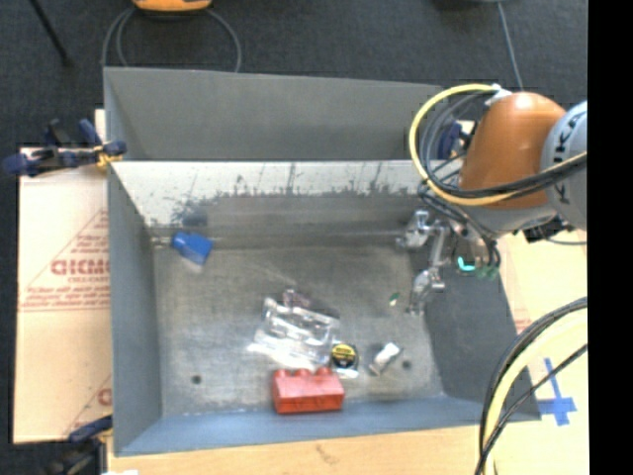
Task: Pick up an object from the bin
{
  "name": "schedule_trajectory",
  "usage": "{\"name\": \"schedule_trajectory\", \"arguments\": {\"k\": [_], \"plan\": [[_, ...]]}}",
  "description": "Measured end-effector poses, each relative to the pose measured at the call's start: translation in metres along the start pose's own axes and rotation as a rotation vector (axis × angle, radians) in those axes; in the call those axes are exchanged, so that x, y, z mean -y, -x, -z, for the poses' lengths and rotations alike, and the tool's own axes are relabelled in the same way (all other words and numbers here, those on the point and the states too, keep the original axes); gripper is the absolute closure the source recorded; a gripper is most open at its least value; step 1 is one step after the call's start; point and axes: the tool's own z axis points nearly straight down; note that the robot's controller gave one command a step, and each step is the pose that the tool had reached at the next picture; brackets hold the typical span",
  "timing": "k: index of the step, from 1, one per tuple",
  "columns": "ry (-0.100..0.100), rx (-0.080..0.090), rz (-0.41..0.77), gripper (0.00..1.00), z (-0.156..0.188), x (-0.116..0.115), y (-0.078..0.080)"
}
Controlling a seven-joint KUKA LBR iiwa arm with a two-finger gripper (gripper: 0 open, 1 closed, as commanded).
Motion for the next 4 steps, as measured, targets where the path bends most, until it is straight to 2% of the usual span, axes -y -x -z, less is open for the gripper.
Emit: {"name": "schedule_trajectory", "arguments": {"k": [1,2,3,4], "plan": [[0.0,0.005,0.148,0.0,0.035,-0.031,-0.07],[-0.001,0.016,0.092,0.0,-0.068,-0.105,-0.108],[-0.001,0.021,0.094,1.0,-0.066,-0.104,-0.107],[-0.004,0.014,0.173,1.0,0.086,-0.045,-0.113]]}}
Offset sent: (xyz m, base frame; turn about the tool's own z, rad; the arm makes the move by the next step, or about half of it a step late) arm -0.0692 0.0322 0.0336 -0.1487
